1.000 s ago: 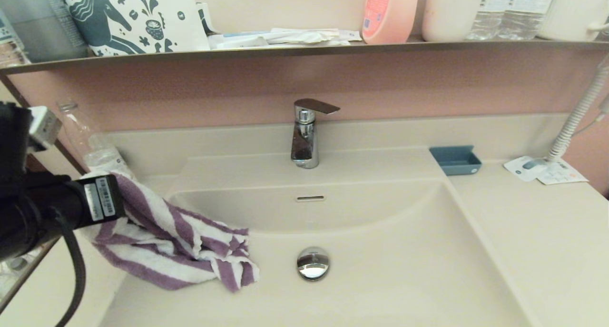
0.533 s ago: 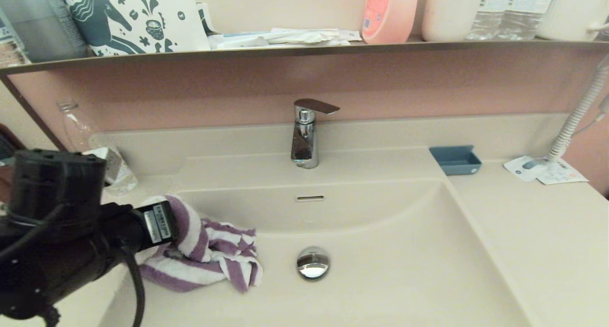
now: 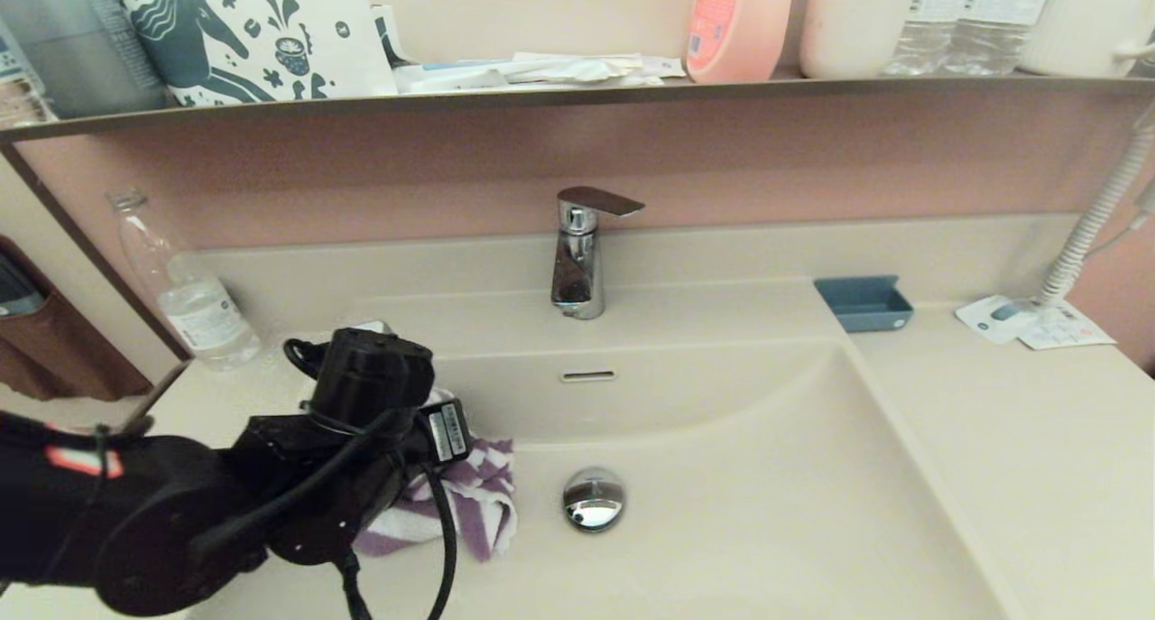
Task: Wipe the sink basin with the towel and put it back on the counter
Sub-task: Wipe the sink
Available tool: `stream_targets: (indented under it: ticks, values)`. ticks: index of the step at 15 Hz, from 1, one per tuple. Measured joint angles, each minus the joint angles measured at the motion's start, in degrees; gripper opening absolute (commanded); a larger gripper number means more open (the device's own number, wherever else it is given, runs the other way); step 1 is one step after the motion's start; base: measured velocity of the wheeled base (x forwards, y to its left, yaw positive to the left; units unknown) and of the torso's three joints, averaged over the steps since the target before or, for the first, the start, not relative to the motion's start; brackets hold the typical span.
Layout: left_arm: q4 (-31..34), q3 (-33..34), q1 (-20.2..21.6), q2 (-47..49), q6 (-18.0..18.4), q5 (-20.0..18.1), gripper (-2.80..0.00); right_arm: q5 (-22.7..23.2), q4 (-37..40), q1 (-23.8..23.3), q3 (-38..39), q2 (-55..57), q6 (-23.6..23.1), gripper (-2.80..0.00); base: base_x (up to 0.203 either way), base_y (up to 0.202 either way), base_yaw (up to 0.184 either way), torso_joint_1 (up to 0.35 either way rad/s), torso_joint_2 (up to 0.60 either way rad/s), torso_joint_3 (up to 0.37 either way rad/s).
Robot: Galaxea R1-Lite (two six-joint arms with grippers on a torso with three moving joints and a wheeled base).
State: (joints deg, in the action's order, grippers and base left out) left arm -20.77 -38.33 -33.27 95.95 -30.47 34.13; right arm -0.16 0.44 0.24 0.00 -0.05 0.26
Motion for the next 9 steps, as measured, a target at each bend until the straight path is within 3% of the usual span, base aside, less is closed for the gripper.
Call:
stream_targets:
  ticks: [4, 9]
  values:
    - [-3.4, -4.3, -0.4, 6.9, -0.1, 0.3, -2.8, 0.0, 0.0, 0.0, 0.0, 0.0, 0.0, -2.8, 0.0, 0.0, 0.0, 0.0, 0.0, 0.0]
    - [-0.2, -12.3, -3.1, 10.2, 1.1, 1.4, -2.8, 0.0, 0.0, 0.0, 0.0, 0.0, 0.0, -2.8, 0.0, 0.0, 0.0, 0.0, 0.0, 0.0]
